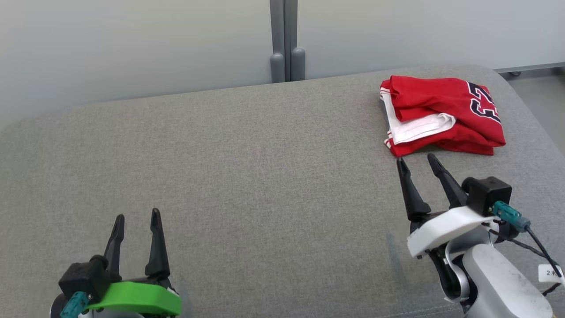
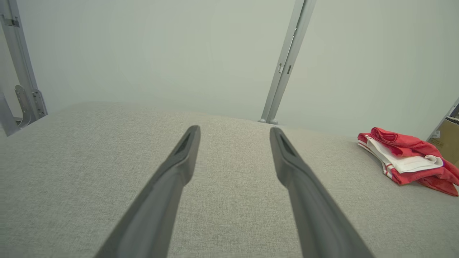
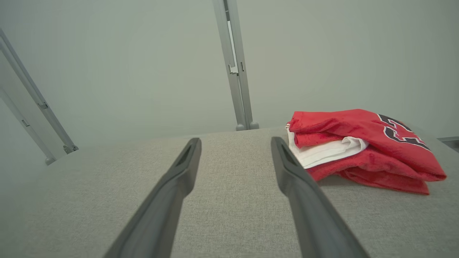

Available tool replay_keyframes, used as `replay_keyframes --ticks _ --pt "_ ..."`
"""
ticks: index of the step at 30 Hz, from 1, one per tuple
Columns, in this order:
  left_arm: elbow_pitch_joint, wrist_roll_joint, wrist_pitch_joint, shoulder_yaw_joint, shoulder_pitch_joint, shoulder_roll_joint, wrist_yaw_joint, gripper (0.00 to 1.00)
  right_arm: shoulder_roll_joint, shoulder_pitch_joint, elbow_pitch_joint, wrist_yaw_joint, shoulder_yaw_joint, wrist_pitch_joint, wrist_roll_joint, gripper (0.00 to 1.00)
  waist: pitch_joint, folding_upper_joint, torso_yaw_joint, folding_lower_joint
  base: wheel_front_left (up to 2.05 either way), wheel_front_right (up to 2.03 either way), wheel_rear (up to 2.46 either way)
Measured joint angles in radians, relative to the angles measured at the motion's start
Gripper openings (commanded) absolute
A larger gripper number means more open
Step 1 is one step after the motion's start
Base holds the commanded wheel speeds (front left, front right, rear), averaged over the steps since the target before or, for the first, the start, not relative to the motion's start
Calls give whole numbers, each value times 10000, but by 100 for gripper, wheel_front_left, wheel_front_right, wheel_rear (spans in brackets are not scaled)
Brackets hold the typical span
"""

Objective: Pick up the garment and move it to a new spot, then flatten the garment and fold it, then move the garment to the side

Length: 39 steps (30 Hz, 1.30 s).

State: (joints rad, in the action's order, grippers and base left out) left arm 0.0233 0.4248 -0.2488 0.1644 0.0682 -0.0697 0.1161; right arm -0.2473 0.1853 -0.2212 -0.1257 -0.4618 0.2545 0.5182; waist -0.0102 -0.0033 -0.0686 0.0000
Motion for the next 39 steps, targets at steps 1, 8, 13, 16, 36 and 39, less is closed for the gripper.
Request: replay_keyframes --ticks 1,8,13,16,36,39 --pt "-6 0 -2 -10 95 10 2 100 63 -151 38 0 79 0 -146 100 -4 0 0 0 0 0 0" --pt "-27 -201 -2 -27 396 75 29 100 493 -856 295 -2 435 0 -819 100 8 0 -24 0 0 0 0" --pt "-113 -370 -2 -142 397 125 31 100 627 -1048 447 -4 616 0 -1058 100 43 0 -25 0 0 0 0" --pt "-150 -468 -4 -244 397 140 31 100 702 -1206 489 -2 633 0 -1120 100 60 0 -8 0 0 0 0" --pt "-8 -631 -29 -288 589 176 33 100 986 -1554 928 -4 941 0 -1866 100 167 0 181 0 0 0 0" --pt "-19 -642 -29 -290 589 182 33 100 1009 -1554 970 -4 966 0 -1960 100 204 0 206 0 0 0 0"
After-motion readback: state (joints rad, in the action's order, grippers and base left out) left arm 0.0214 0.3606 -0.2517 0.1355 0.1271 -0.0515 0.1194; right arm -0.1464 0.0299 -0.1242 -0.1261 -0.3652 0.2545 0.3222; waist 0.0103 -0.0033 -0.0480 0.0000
